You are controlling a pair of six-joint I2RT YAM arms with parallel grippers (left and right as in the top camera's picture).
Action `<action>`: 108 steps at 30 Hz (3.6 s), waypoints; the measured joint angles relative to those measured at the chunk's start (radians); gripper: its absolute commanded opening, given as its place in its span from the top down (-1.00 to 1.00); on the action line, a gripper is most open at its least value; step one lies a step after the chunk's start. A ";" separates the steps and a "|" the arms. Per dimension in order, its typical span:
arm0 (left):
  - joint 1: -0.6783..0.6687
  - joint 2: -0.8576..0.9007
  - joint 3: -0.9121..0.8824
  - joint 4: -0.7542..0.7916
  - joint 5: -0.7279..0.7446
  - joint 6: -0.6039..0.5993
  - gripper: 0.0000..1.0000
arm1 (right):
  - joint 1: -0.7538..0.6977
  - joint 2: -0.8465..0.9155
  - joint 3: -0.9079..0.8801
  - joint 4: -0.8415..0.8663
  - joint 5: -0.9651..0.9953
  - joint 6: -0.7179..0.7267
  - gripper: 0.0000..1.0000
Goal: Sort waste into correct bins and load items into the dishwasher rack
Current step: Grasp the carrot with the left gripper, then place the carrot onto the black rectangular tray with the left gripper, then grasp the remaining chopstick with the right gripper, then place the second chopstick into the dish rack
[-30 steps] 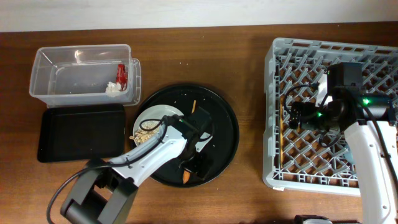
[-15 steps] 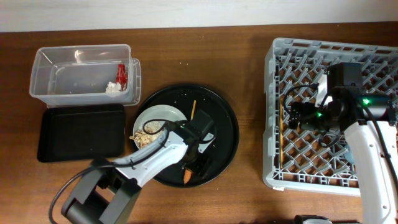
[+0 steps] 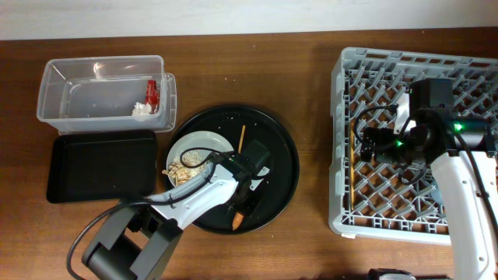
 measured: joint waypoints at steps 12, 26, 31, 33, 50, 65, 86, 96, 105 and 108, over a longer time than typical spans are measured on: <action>0.000 0.011 0.215 -0.162 -0.079 0.003 0.64 | 0.000 0.000 0.000 0.000 0.000 0.000 -0.97; 0.788 -0.116 0.444 -0.391 -0.185 -0.148 0.99 | 0.000 0.000 -0.002 -0.003 -0.001 -0.001 -0.97; 1.070 -0.115 0.444 -0.343 -0.171 -0.255 0.99 | 0.000 0.000 -0.002 -0.004 0.000 0.000 -0.97; 1.154 -0.098 0.444 -0.313 -0.174 -0.276 0.99 | 0.000 0.000 -0.002 -0.004 0.000 0.000 -0.98; 1.192 0.235 0.440 -0.299 -0.174 -0.297 -0.23 | 0.000 0.000 -0.002 0.005 -0.003 0.000 -0.97; 0.978 -0.051 0.477 -0.544 -0.122 -0.243 -0.51 | 0.629 0.351 0.166 0.389 -0.058 0.237 -0.97; 0.978 -0.051 0.477 -0.545 -0.134 -0.242 -0.55 | 0.710 0.959 0.591 0.220 0.068 0.624 -0.83; 0.978 -0.051 0.477 -0.545 -0.138 -0.242 -0.55 | 0.711 0.996 0.591 0.150 0.085 0.688 0.60; 0.978 -0.051 0.477 -0.545 -0.138 -0.242 -0.55 | 0.668 0.996 0.591 0.122 0.061 0.609 0.91; 0.978 -0.051 0.477 -0.545 -0.138 -0.242 -0.55 | 0.641 0.996 0.591 0.100 0.056 0.519 0.91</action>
